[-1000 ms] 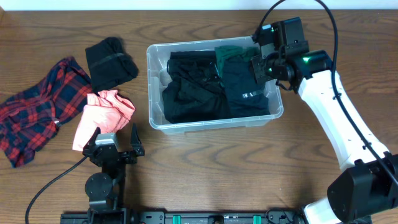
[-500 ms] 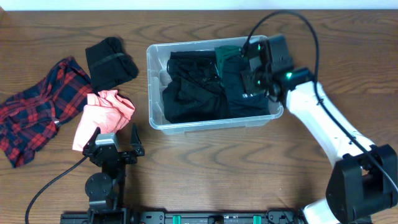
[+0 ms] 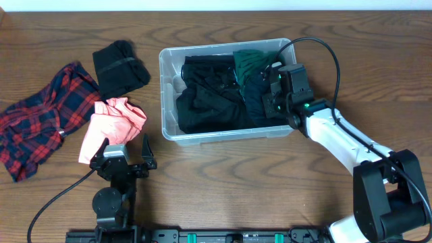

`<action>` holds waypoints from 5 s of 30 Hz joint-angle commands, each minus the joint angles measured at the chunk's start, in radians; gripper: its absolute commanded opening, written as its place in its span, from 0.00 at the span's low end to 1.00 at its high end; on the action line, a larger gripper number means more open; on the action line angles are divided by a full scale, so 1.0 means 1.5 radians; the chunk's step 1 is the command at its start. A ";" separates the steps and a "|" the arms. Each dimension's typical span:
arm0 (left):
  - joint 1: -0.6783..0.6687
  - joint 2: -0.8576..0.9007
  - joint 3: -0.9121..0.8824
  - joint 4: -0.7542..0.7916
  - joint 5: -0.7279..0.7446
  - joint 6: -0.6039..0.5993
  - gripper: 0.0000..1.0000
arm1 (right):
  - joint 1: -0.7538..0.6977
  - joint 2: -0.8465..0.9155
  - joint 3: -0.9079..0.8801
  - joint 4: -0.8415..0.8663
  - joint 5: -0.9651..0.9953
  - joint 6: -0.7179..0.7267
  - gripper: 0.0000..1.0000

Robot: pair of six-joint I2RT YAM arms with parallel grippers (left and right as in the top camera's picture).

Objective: Pack container

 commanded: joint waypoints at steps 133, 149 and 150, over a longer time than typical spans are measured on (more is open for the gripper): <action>0.032 1.239 1.002 -0.339 -0.097 -0.143 0.98 | -0.431 -0.246 0.197 -0.363 0.137 0.013 0.99; -0.009 1.351 1.002 -0.232 -0.170 -0.154 0.99 | -0.431 -0.246 0.197 -0.363 0.137 0.013 0.99; -0.009 1.356 1.002 -0.230 -0.172 -0.154 0.98 | -0.431 -0.246 0.197 -0.363 0.137 0.013 0.99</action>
